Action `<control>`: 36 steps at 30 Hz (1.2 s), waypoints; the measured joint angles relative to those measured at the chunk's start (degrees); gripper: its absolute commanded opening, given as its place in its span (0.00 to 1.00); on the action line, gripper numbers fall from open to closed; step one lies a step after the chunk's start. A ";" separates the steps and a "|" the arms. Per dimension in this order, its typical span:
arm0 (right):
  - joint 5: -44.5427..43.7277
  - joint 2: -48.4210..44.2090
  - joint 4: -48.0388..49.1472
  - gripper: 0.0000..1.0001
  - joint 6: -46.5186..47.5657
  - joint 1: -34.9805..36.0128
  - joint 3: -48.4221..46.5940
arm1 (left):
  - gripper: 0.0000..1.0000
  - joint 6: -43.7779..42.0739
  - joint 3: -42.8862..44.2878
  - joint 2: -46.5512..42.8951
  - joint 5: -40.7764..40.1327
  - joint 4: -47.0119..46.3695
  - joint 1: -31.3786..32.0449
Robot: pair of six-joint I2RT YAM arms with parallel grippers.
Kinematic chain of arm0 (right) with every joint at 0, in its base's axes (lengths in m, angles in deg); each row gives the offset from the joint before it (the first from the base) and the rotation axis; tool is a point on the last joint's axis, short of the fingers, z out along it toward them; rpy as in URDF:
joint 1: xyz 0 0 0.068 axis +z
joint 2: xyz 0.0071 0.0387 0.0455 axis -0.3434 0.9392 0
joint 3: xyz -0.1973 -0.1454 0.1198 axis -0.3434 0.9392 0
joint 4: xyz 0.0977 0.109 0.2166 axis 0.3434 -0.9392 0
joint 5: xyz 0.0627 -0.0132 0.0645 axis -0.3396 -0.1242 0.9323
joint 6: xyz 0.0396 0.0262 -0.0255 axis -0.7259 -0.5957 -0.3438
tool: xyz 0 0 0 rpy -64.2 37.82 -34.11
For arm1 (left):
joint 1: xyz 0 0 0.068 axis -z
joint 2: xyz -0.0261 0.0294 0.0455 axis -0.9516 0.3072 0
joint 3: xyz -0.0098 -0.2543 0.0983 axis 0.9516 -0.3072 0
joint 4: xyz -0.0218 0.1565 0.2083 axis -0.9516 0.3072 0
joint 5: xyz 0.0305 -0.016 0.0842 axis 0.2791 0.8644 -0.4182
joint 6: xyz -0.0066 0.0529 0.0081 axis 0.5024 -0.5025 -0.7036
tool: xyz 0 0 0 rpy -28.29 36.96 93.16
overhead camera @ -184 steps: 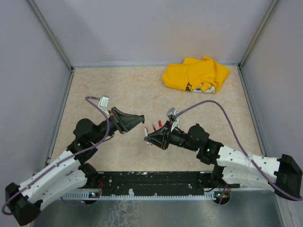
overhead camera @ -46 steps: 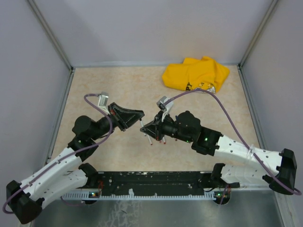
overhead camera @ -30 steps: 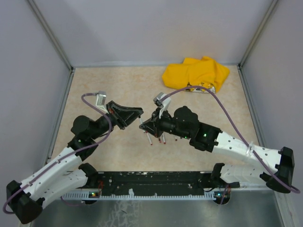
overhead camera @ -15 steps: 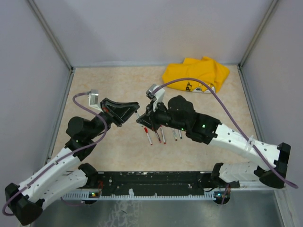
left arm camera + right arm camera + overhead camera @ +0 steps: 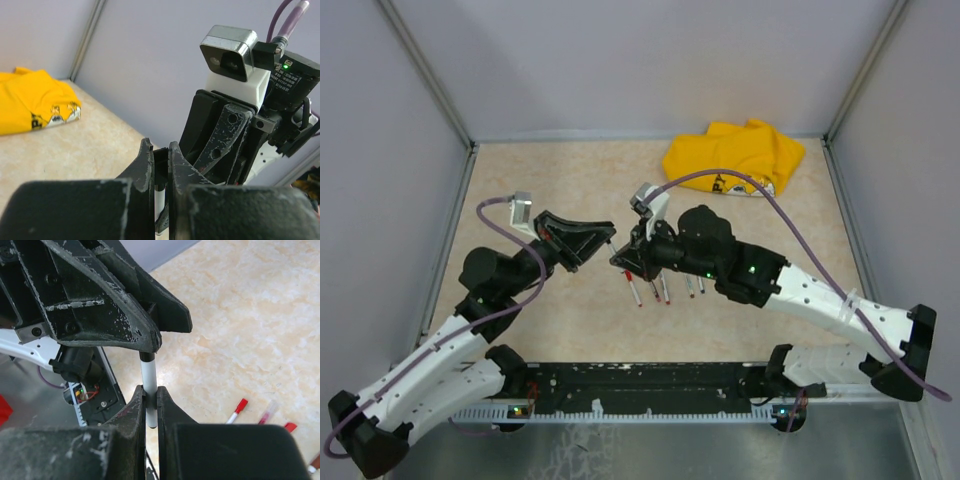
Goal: Insert the pens into the pen caps
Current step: Press the pen cap onto the pen.
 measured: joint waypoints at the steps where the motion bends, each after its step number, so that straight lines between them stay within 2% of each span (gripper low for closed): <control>1: 0.20 -0.98 1.66 0.00 -0.42 -0.13 2.16 | 0.00 -0.17 0.00 0.15 0.68 1.14 0.11; 5: 0.48 -4.94 7.32 0.00 -3.15 -0.44 11.30 | 0.00 -1.36 0.15 1.07 2.97 5.44 0.79; 11: 1.81 -8.57 14.05 0.00 -7.76 -0.59 20.17 | 0.02 -2.43 0.15 1.57 4.96 10.80 1.57; 24: 4.44 -11.02 23.54 0.00 -16.44 -1.09 29.16 | 0.08 -1.09 -0.02 1.73 5.64 15.47 2.16; 27: 4.55 -11.23 24.72 0.00 -17.70 -1.09 30.29 | 0.12 -0.90 -0.15 1.73 5.38 16.06 2.25; 36: 3.17 -11.52 26.73 0.00 -19.91 -1.31 31.78 | 0.42 0.83 -2.08 0.31 2.67 16.44 2.32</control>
